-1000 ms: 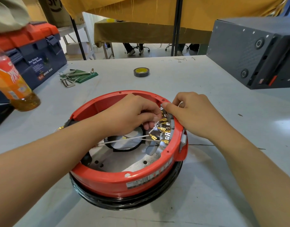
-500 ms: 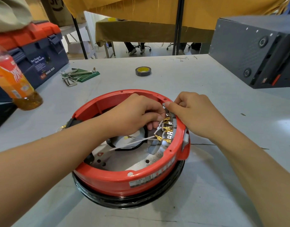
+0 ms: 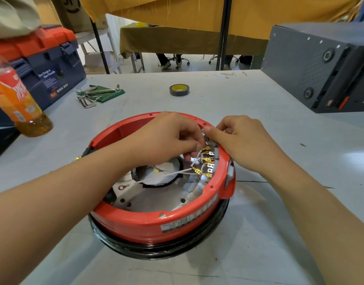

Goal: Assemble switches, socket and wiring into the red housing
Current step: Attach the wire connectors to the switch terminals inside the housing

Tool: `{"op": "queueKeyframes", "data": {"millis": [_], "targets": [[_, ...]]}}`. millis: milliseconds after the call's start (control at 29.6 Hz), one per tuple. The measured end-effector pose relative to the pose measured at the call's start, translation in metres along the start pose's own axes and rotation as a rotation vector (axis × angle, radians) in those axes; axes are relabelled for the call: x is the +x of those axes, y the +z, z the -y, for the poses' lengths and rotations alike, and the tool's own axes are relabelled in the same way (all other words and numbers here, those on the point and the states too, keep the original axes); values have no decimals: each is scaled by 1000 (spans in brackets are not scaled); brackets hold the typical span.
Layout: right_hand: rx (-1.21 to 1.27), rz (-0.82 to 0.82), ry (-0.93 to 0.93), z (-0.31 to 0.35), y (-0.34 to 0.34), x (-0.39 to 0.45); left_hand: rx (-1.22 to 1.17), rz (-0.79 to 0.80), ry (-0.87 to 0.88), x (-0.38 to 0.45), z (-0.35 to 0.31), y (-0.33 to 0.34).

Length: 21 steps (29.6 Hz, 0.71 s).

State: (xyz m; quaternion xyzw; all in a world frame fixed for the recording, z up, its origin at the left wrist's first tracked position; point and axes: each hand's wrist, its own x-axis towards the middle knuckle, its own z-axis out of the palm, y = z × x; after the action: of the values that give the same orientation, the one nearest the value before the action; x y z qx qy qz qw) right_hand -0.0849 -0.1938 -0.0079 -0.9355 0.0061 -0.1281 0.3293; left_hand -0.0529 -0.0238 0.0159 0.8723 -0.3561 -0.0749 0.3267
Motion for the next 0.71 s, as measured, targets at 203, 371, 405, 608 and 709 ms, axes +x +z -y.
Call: {"op": "queueKeyframes", "data": {"millis": [203,371,405,608,709], "targets": [[-58,139,42,1,-9,-3,48,71,-48,-1,-6,-12],[-17,250,22,9,-14,-8,35,112,-38,-9,-9,-14],[-5,256,21,10,-14,-9,10,124,-39,-10,-9,-14],[15,252,30,12,-13,-9,24,139,-6,-9,-11,-7],[26,238,29,12,-13,-9,70,130,18,-8,-12,-7]]}}
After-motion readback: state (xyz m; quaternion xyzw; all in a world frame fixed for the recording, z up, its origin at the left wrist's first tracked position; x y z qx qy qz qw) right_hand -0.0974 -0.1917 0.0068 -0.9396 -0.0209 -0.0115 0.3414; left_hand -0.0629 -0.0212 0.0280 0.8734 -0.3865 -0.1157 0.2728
